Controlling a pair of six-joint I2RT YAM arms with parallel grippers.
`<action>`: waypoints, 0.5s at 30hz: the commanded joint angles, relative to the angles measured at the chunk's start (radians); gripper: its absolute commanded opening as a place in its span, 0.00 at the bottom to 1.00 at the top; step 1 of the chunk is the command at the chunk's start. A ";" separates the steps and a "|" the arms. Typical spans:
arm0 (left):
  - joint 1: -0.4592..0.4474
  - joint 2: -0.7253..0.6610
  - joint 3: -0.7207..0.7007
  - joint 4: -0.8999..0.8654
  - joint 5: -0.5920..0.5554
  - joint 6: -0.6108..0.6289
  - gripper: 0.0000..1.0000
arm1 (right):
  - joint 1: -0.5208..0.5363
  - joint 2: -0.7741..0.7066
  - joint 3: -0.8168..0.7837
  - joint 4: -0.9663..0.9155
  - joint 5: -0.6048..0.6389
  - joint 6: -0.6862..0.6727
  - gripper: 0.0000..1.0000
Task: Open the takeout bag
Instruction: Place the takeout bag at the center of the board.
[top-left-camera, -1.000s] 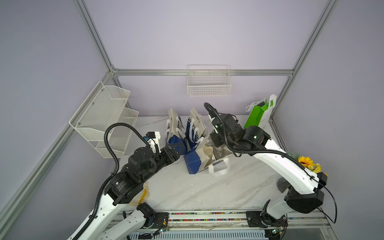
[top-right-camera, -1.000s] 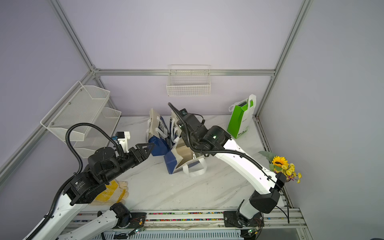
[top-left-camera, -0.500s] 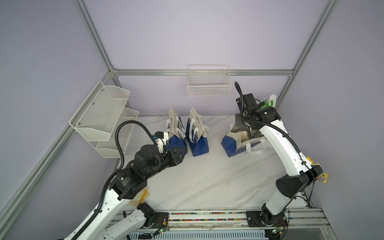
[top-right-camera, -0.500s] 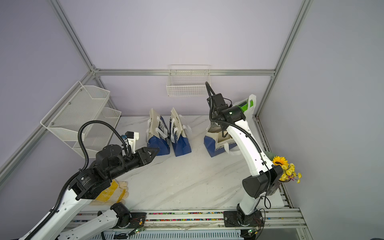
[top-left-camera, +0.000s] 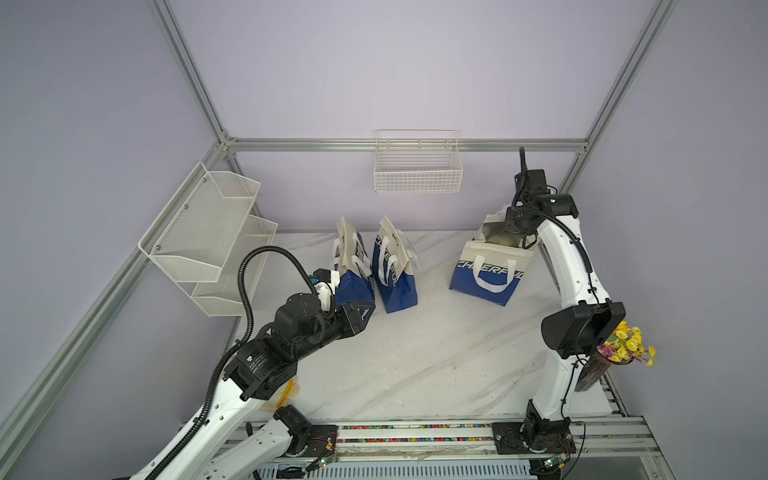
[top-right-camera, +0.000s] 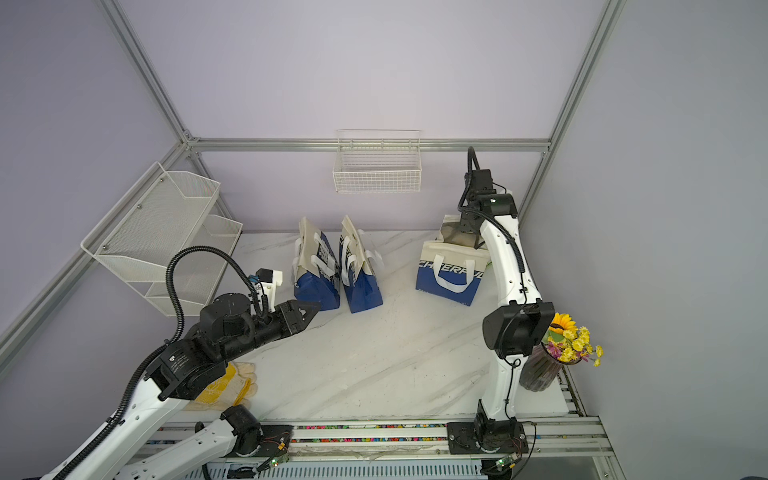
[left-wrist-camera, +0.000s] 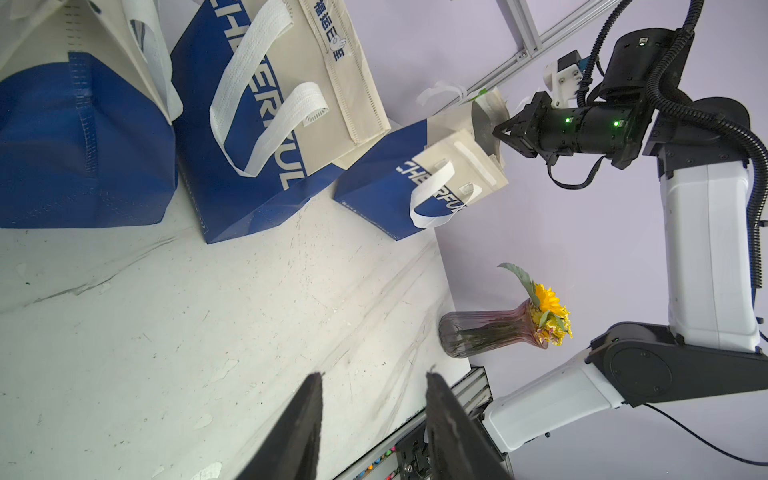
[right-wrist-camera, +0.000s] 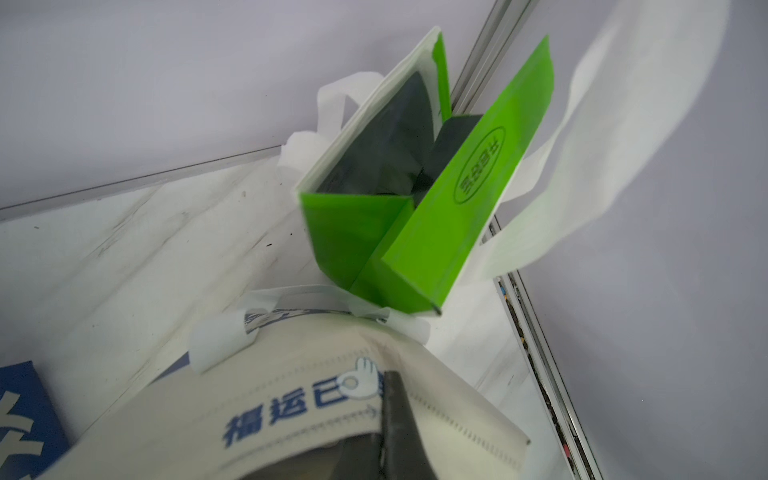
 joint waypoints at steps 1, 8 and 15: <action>0.007 0.004 -0.019 0.045 0.003 -0.005 0.43 | -0.003 0.025 0.061 -0.001 -0.047 0.021 0.16; 0.008 -0.010 -0.071 0.064 -0.007 -0.025 0.43 | -0.001 -0.029 0.092 0.050 -0.026 0.019 0.64; 0.009 -0.037 -0.114 0.061 -0.065 -0.031 0.50 | 0.229 -0.288 -0.098 0.192 -0.018 -0.017 0.66</action>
